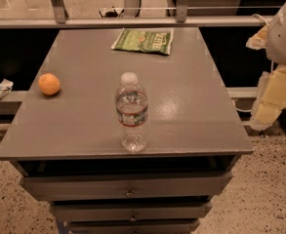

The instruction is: Move water bottle near green jalapeno chip bag

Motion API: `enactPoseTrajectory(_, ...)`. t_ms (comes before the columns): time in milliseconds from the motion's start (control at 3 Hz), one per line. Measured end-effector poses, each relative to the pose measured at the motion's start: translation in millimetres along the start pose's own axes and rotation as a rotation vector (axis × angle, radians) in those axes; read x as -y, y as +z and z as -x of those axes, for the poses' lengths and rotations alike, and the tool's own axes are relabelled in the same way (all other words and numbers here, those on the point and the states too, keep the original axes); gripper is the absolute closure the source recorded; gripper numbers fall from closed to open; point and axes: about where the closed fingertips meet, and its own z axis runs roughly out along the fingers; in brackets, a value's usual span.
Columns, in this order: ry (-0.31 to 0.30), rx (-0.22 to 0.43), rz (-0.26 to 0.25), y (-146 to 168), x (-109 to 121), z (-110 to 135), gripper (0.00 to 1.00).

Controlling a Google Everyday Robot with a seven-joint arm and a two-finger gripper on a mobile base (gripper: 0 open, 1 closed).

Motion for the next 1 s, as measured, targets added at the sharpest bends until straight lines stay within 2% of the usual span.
enactPoseTrajectory(333, 0.000, 0.000, 0.000, 0.0, 0.0, 0.0, 0.00)
enactPoseTrajectory(667, 0.021, 0.097, 0.036, 22.7, 0.3, 4.4, 0.00)
enactPoseTrajectory(1000, 0.029, 0.298, 0.101, 66.8, -5.4, 43.8, 0.00)
